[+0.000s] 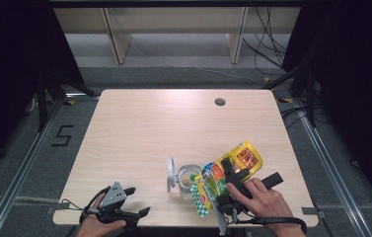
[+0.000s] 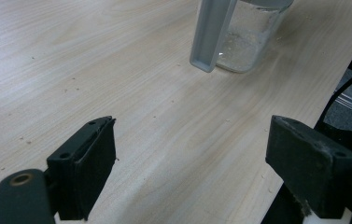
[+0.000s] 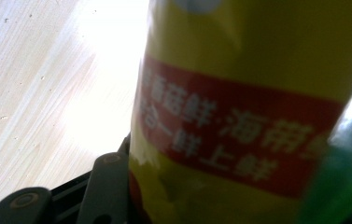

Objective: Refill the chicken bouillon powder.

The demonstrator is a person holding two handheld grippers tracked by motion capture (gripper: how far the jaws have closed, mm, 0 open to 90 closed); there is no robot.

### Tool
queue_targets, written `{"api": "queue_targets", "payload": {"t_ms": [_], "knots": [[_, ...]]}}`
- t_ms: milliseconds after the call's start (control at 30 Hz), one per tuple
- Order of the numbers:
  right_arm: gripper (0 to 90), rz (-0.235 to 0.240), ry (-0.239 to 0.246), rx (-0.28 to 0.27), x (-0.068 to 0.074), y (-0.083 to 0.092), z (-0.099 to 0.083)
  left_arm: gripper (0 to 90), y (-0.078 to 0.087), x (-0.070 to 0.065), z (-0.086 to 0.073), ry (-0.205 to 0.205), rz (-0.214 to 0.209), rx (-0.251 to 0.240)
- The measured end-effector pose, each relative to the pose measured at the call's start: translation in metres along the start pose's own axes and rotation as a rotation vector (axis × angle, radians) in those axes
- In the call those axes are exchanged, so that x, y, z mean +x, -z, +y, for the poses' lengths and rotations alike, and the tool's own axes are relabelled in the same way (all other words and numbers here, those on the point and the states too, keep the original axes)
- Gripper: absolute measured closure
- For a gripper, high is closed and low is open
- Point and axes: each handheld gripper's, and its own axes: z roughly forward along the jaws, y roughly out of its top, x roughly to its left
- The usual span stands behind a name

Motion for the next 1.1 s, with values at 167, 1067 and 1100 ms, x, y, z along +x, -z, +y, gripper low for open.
{"api": "queue_targets", "payload": {"t_ms": [167,1067,1100], "knots": [[55.1,0.008,0.010,-0.008,0.001,-0.003,0.001,15.3,0.000,0.000,0.000,0.001,0.000,0.001],[55.1,0.042,0.019,-0.009,-0.008,-0.008,0.001,15.3,-0.002,-0.003,-0.001,0.053,-0.014,-0.028],[55.1,0.042,0.020,-0.008,-0.009,-0.008,0.001,15.3,-0.001,-0.003,-0.001,0.054,-0.012,-0.028]]}}
